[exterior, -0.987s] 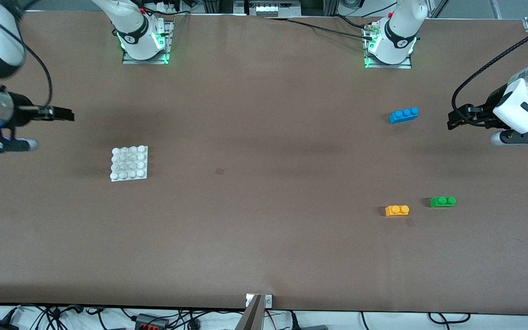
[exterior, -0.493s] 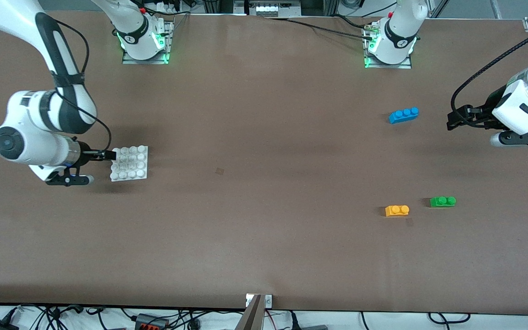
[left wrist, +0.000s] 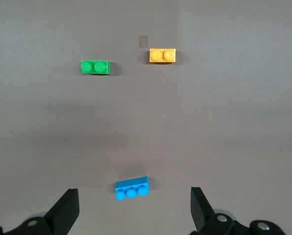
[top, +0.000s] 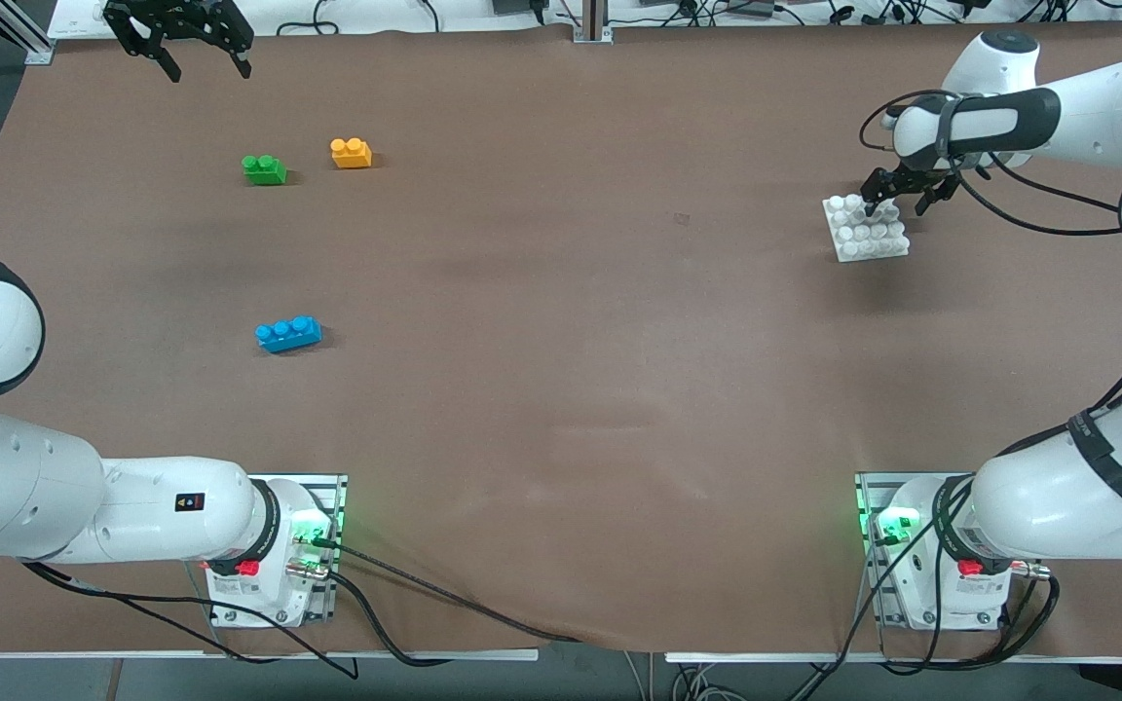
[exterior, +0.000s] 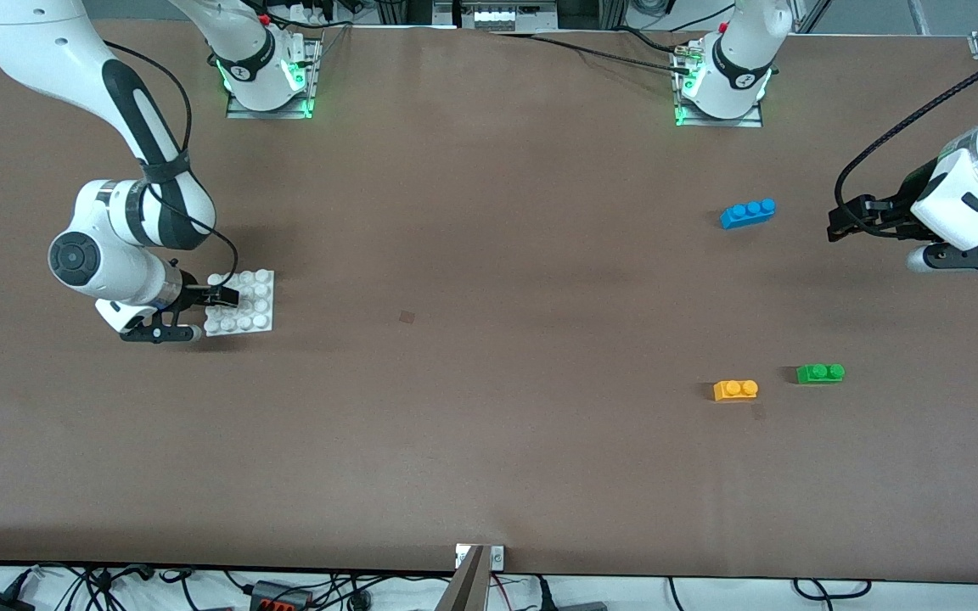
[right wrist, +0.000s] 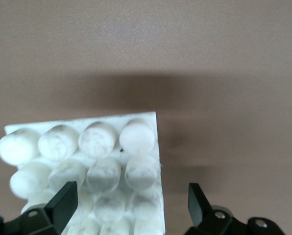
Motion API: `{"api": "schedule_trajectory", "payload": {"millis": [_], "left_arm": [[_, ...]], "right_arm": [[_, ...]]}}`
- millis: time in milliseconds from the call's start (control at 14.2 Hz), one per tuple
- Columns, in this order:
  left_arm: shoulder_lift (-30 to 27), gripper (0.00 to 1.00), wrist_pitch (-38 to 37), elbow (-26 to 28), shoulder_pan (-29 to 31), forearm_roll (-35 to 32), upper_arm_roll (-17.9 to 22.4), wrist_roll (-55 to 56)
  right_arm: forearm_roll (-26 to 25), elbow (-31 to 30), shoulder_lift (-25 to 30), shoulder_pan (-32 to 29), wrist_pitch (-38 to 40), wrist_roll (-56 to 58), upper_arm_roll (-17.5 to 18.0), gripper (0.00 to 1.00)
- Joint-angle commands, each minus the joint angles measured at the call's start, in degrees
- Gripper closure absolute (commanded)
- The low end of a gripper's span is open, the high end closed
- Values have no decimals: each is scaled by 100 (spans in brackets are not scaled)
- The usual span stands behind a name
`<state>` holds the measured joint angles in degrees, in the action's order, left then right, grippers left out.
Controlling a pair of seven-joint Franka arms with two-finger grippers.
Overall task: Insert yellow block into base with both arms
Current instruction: 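Lower the right gripper and close it on the white base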
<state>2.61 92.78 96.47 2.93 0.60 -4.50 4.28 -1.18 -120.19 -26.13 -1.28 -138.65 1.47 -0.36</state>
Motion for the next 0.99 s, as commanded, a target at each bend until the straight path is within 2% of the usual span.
{"api": "schedule_trajectory", "payload": {"millis": [0, 141, 211, 634, 705, 916], "left_arm": [[56, 0, -102, -155, 15, 107, 2, -32], [56, 0, -102, -155, 15, 107, 2, -24], [56, 0, -102, -155, 15, 107, 2, -24], [195, 0, -23, -155, 15, 141, 2, -15], [327, 0, -23, -181, 23, 229, 2, -15], [522, 0, 73, -383, 41, 282, 2, -15]], "right_arm": [[-14, -22, -77, -13, -136, 20, 1, 13], [-14, -22, -86, 5, -136, 11, 1, 29], [-6, -13, -120, 5, -136, 11, 1, 30], [-5, 14, -244, 40, -171, 2, 27, 29], [-5, 22, -279, 110, -163, -15, 123, 27], [12, 40, -288, 320, -136, -627, 413, 28]]}}
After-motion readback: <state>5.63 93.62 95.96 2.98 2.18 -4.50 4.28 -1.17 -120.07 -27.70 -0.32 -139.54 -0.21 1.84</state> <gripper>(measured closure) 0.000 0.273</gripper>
